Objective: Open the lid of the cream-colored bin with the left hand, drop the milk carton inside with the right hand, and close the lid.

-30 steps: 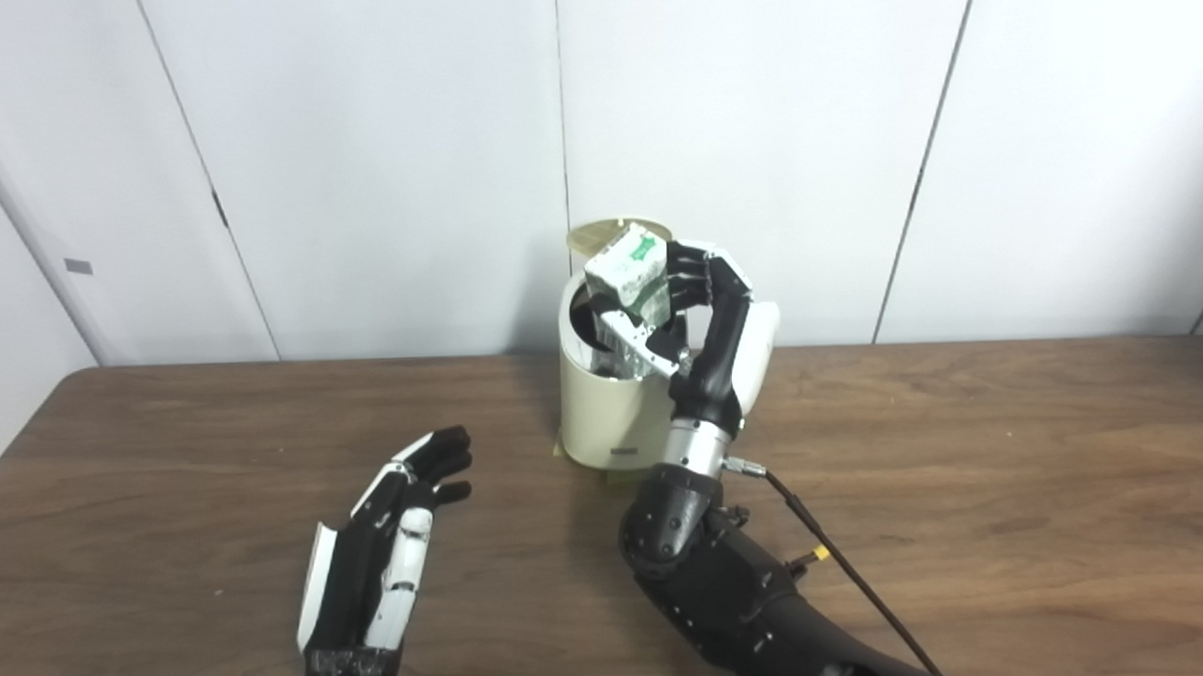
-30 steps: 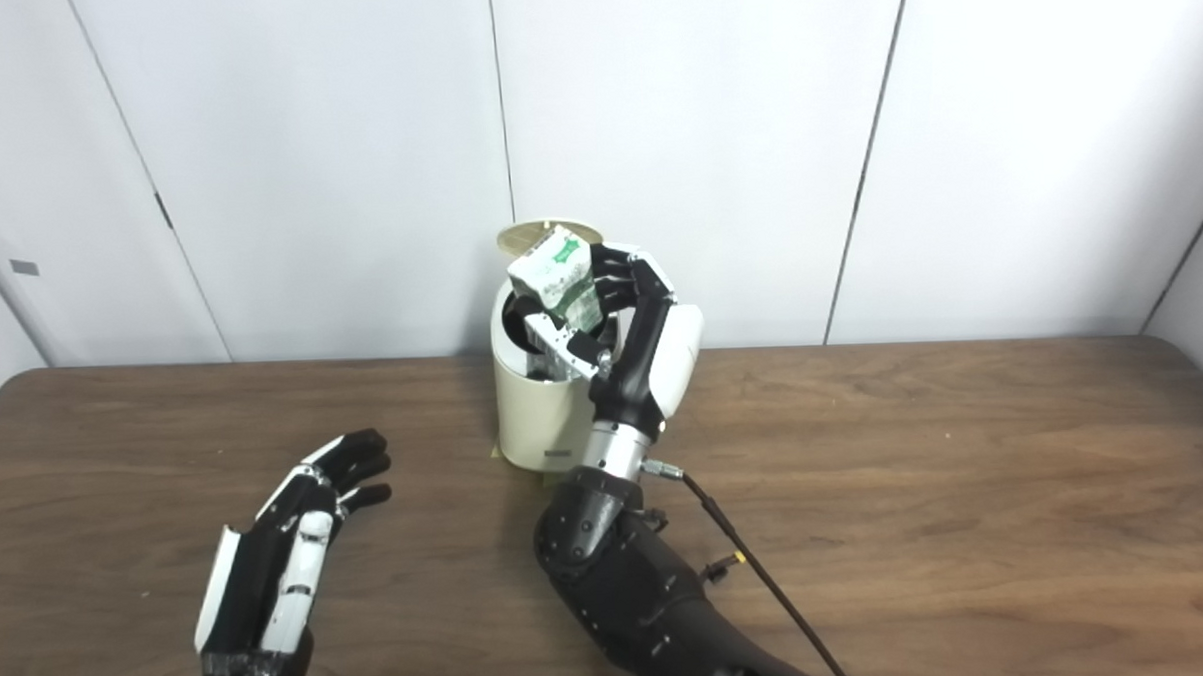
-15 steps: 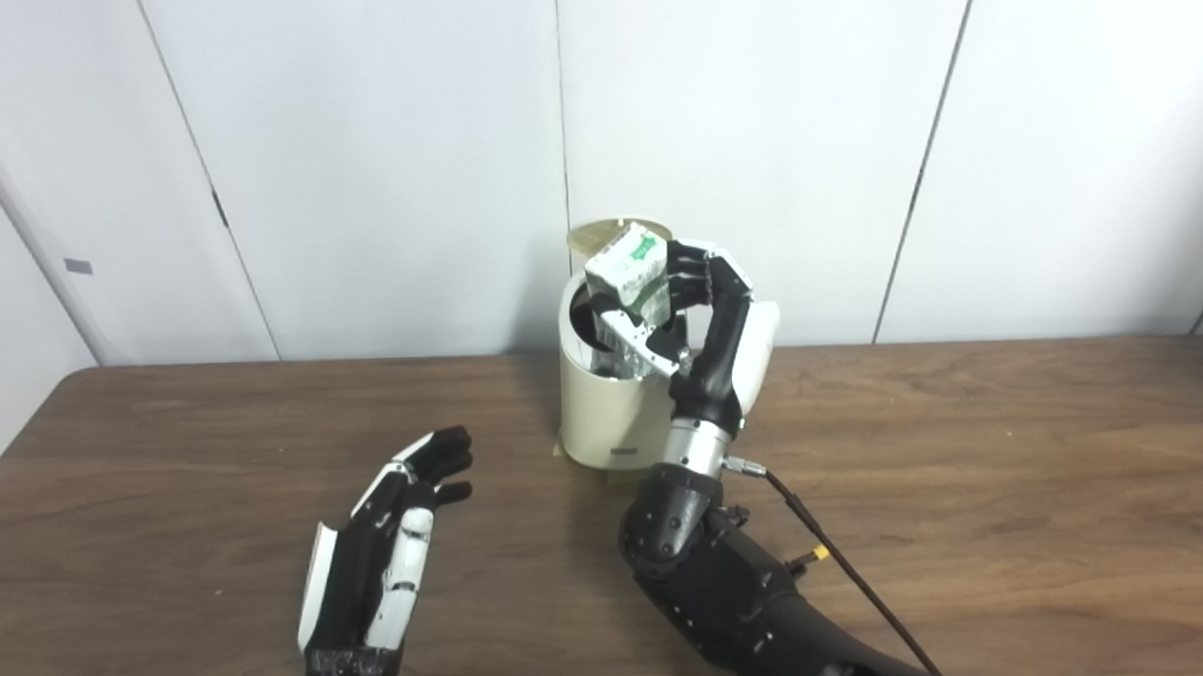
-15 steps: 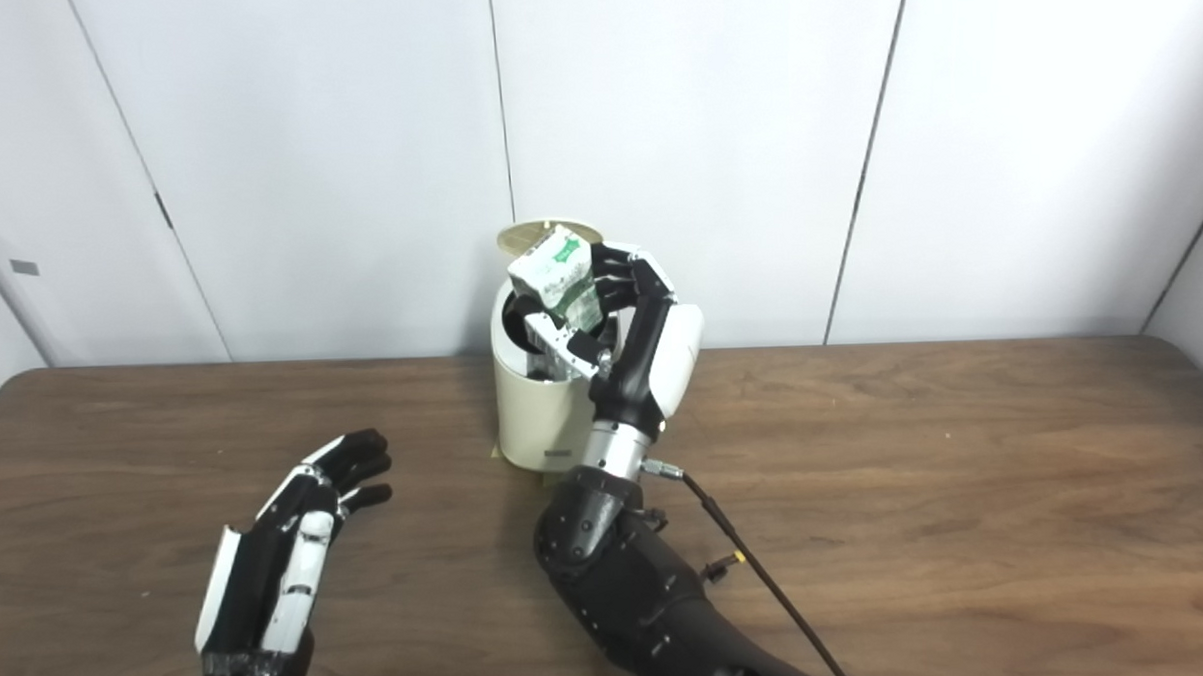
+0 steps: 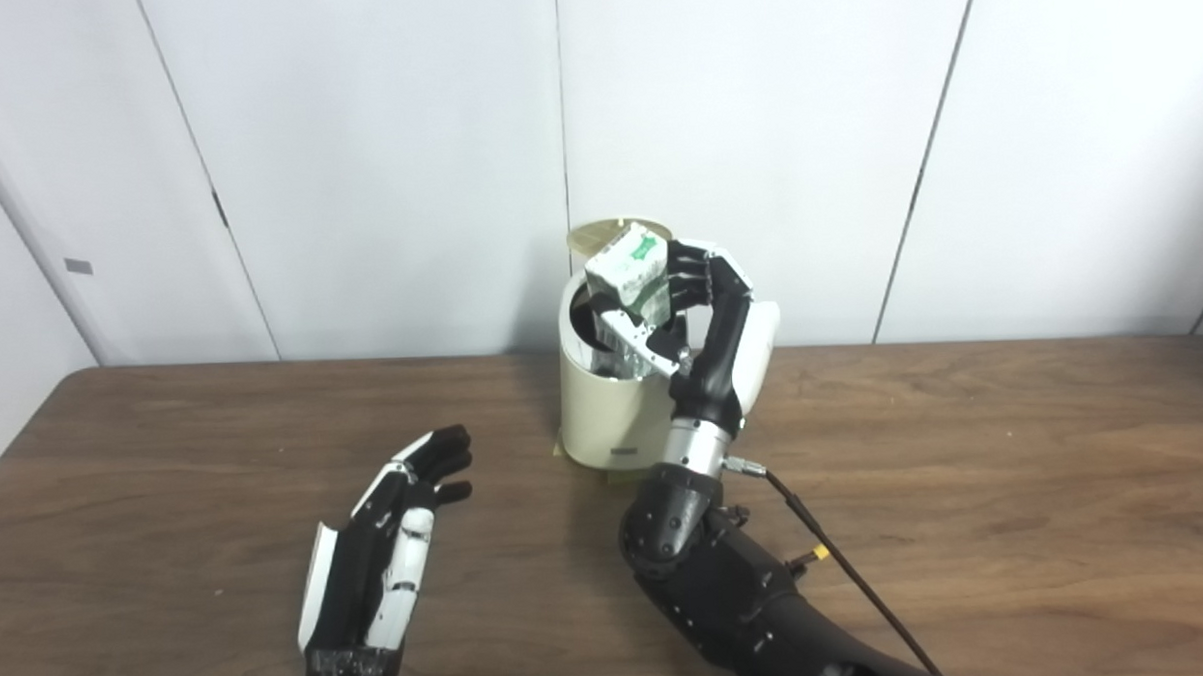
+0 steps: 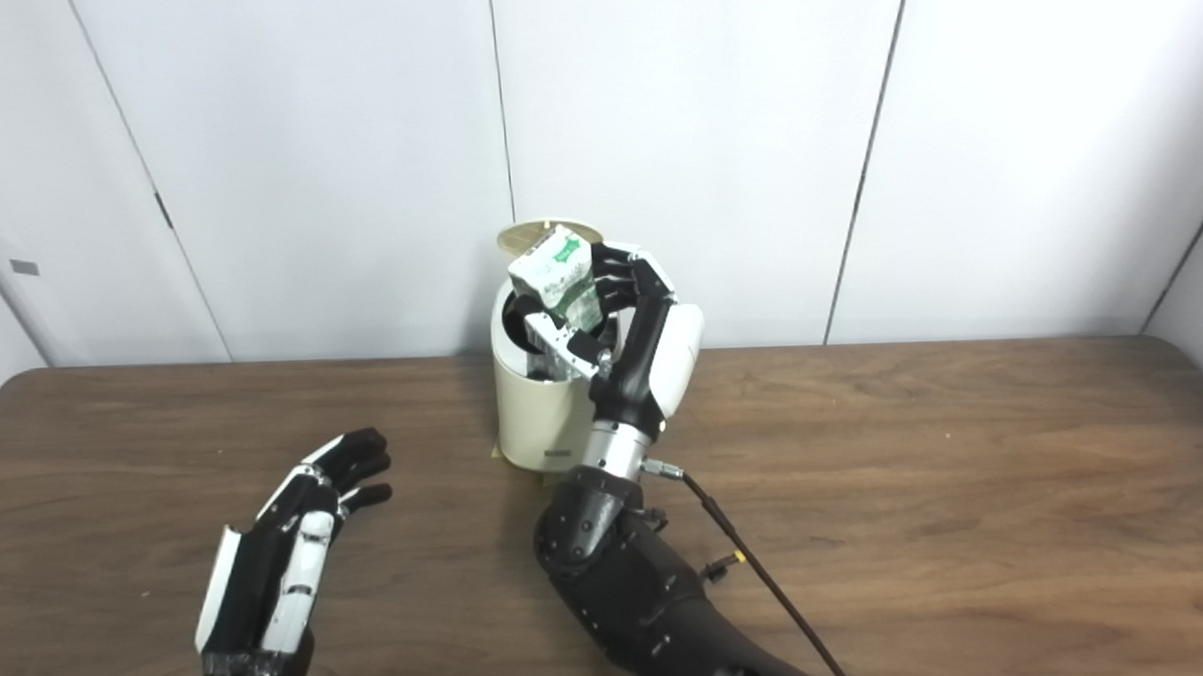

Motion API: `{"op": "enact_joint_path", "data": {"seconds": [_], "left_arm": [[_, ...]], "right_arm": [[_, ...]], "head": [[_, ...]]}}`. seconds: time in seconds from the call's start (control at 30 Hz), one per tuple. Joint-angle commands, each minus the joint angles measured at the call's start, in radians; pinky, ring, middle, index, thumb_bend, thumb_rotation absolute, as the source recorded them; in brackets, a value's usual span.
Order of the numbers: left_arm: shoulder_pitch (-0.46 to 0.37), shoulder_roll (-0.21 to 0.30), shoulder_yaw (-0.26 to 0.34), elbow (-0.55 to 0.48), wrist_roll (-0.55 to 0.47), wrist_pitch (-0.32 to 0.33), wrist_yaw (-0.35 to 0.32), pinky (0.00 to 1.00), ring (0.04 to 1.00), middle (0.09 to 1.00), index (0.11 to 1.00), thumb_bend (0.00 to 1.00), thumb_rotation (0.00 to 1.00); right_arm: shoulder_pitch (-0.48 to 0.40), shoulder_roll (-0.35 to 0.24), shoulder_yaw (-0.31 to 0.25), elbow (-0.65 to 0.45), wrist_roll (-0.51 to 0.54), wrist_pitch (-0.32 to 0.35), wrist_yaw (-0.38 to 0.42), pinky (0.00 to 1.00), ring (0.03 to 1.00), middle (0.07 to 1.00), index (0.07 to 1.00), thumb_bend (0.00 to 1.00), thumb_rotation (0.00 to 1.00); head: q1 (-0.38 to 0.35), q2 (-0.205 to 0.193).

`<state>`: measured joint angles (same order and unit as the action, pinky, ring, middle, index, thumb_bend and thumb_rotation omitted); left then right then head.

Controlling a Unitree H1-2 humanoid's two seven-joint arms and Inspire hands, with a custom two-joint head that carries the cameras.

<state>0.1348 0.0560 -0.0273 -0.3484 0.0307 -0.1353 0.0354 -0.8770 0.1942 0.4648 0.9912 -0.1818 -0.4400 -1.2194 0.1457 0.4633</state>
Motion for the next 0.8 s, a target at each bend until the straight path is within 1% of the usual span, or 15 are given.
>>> {"op": "enact_joint_path", "data": {"seconds": [0.0,0.2,0.5,0.77], "left_arm": [[0.206,-0.052,-0.016,-0.035,-0.005,-0.054,0.016,0.76,0.818,0.826,0.800,0.22,0.75],[0.207,-0.053,-0.018,-0.035,-0.003,-0.056,0.016,0.76,0.823,0.827,0.799,0.21,0.75],[0.204,-0.058,-0.017,-0.028,-0.009,-0.061,0.022,0.76,0.813,0.818,0.791,0.24,0.73],[0.208,-0.052,-0.018,-0.031,-0.006,-0.062,0.019,0.76,0.815,0.821,0.794,0.23,0.73]], "right_arm": [[-0.097,0.013,0.010,-0.044,-0.033,-0.030,-0.042,0.37,0.432,0.488,0.518,0.51,0.00],[-0.104,0.015,0.007,-0.046,-0.046,-0.030,-0.048,0.36,0.430,0.489,0.517,0.51,0.00],[-0.107,0.015,0.002,-0.077,-0.054,-0.030,-0.050,0.36,0.427,0.489,0.520,0.51,0.00],[-0.106,0.018,-0.003,-0.094,-0.054,-0.030,-0.050,0.36,0.428,0.489,0.520,0.51,0.00]], "head": [[0.001,0.001],[0.004,0.001],[0.005,-0.005],[0.004,-0.004]]}}
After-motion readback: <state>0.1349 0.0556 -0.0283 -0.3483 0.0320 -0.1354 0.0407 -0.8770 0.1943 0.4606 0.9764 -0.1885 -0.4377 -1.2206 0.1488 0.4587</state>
